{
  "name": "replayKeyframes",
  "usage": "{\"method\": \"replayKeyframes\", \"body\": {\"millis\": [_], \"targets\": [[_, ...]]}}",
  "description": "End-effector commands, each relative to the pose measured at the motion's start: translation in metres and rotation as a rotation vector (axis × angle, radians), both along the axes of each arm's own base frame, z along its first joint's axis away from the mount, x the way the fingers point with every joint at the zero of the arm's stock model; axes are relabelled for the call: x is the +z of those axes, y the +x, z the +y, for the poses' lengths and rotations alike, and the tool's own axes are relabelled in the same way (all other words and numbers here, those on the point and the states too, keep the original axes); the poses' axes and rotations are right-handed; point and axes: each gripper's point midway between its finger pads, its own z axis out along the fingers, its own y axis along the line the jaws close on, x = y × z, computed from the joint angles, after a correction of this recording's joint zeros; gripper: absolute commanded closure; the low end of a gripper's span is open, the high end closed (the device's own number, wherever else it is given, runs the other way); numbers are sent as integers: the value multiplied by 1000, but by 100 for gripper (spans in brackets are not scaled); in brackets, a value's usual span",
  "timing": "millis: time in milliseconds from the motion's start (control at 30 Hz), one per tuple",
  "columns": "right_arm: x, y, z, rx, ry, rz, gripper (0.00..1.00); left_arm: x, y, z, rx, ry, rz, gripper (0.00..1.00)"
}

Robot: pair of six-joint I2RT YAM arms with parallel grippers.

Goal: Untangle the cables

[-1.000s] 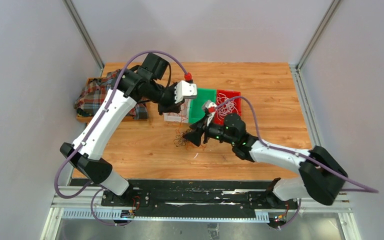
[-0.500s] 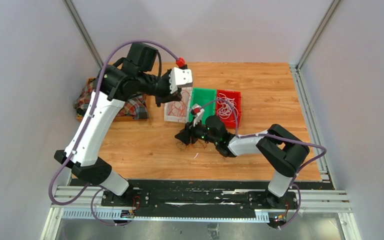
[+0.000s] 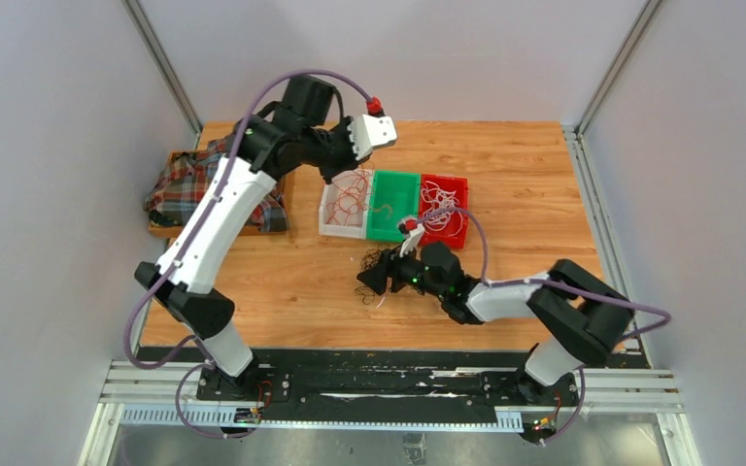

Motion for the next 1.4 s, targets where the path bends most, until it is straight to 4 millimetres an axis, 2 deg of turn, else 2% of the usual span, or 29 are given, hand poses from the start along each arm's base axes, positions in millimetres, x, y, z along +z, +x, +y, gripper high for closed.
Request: {"method": "replayKeyframes", "body": {"millis": [0,33,200,400,567,733,900,1033,1167,1200,1300,1367], "targets": [[46,6,-12,-81,55,-56,40,-35,53,1,134,37,-31,100],[59,8,-17,-103,56,-76,39,-42,65,2,161,38,-37,100],[84,10,-49,-219,36,-110,37,-95,111,10,257,108,-8,100],[90,13,-86,-366,9,-111,36,-145,147,24,323,191,-93,100],[91,17,-116,-467,-41,-115,35,-161,167,43,390,242,-128,100],[90,24,-134,-532,-47,-103,34,-176,174,64,401,337,-181,100],[88,26,-137,-541,-68,-90,34,-204,167,72,395,373,-130,100],[84,26,-137,-540,-94,-81,34,-217,161,60,393,322,-69,100],[83,27,-140,-547,-104,-80,34,-232,147,40,336,319,-23,99],[83,27,-141,-549,-103,-80,34,-236,142,35,322,315,-5,95],[87,28,-143,-553,-104,-89,34,-242,133,29,315,307,40,56],[90,29,-145,-552,-112,-96,33,-235,132,31,315,317,38,32]]}}
